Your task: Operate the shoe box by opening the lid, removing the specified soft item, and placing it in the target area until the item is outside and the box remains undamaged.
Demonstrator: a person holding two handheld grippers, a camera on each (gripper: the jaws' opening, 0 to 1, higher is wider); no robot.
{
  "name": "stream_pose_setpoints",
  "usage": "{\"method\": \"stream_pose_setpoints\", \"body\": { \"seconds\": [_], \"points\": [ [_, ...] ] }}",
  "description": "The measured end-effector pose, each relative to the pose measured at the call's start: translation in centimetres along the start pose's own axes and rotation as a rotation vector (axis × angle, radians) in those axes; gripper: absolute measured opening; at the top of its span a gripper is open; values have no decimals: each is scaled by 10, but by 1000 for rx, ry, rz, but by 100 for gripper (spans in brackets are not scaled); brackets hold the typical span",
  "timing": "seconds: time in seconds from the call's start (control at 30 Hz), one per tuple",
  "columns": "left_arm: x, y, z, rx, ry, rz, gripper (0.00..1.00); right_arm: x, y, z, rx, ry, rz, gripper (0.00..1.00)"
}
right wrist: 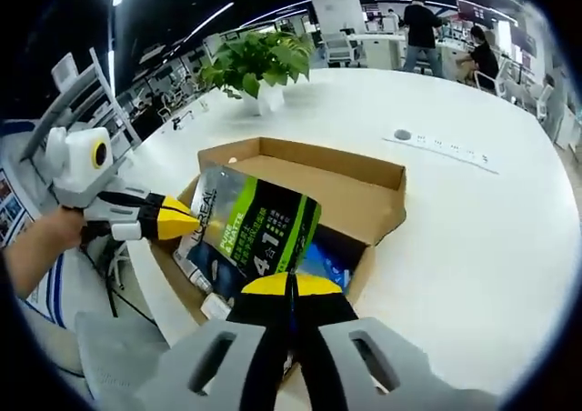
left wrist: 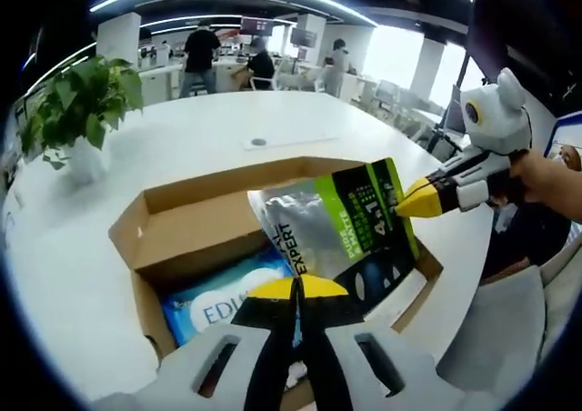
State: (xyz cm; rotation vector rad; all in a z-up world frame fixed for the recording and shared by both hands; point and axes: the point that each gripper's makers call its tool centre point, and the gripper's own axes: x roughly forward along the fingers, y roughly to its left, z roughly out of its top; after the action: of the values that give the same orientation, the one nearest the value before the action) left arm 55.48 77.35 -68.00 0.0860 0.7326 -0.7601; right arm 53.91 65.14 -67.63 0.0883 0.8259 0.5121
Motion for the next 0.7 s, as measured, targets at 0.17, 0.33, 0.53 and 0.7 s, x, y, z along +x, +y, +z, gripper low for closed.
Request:
{"method": "stream_pose_setpoints", "body": {
  "seconds": [0.17, 0.33, 0.53, 0.7],
  "points": [
    [1, -10, 6, 4, -5, -11, 0, -11, -5, 0, -2, -5, -10, 0],
    [3, -21, 10, 14, -6, -21, 0, -23, -12, -1, -1, -2, -20, 0],
    [9, -35, 15, 26, -5, -38, 0, -31, -21, -4, -7, 6, -38, 0],
    [14, -45, 19, 34, 0, -51, 0, -39, -32, -6, 6, 10, -49, 0]
  ]
}}
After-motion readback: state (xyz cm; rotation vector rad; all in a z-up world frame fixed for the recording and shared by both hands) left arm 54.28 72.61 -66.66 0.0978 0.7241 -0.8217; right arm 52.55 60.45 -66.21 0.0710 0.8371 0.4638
